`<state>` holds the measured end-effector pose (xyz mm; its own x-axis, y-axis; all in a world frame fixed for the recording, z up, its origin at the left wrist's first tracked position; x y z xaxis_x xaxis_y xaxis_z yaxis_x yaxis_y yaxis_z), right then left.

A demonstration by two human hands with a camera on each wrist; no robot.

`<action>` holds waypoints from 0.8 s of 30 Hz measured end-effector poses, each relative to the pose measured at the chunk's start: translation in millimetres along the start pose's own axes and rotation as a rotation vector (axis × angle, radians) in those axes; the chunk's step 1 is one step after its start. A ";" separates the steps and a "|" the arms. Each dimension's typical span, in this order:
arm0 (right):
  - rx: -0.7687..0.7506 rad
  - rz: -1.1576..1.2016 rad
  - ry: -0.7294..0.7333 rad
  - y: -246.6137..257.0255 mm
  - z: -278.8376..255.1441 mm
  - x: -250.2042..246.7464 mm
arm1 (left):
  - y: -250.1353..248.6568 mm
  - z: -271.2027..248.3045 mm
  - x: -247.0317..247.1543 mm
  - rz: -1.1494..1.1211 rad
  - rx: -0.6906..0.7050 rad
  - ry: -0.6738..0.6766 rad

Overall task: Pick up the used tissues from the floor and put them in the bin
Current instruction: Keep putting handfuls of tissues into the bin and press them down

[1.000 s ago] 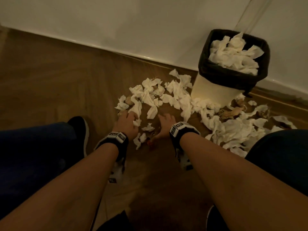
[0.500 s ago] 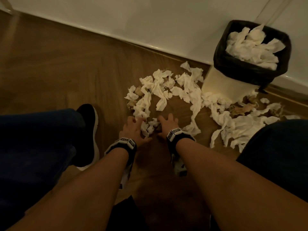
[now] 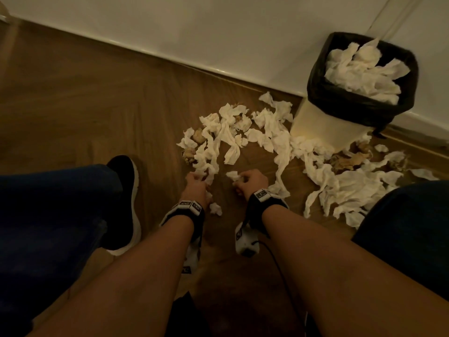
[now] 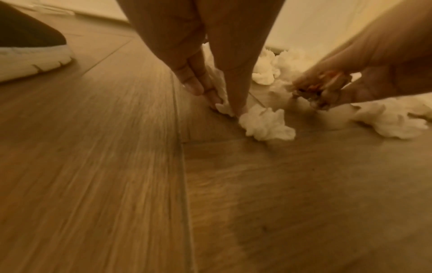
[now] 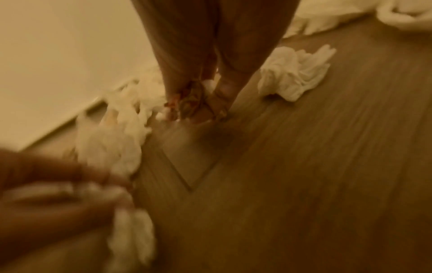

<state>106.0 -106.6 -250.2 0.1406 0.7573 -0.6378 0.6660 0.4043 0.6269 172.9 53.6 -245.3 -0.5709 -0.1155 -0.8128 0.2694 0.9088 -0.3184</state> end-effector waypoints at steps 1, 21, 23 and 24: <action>0.052 0.096 -0.001 -5.1 1.4 0.0 | 0.4 1.0 -1.1 -0.019 -0.004 0.001; 0.479 0.981 0.105 -5.2 -16.4 -3.7 | 14.6 6.2 -13.6 -0.692 -0.378 0.051; 0.460 0.994 0.154 0.3 -19.4 -9.3 | 16.3 7.6 -21.8 -0.771 -0.399 0.026; 0.442 1.003 0.214 6.9 -23.0 -12.1 | 16.6 6.4 -26.5 -0.829 -0.410 0.001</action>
<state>92.0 -101.2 -227.9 0.6597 0.7285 0.1845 0.5298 -0.6250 0.5734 197.5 69.2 -232.2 -0.4593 -0.7921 -0.4020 -0.5210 0.6068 -0.6003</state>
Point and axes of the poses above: each hand's wrist, its own z-axis towards the middle knuckle, its own x-axis out of the palm, y = z × x, the point moved 8 cm from there along z, towards the middle knuckle, and after that the axes turned 2 degrees about -x, right-handed, at the moved point
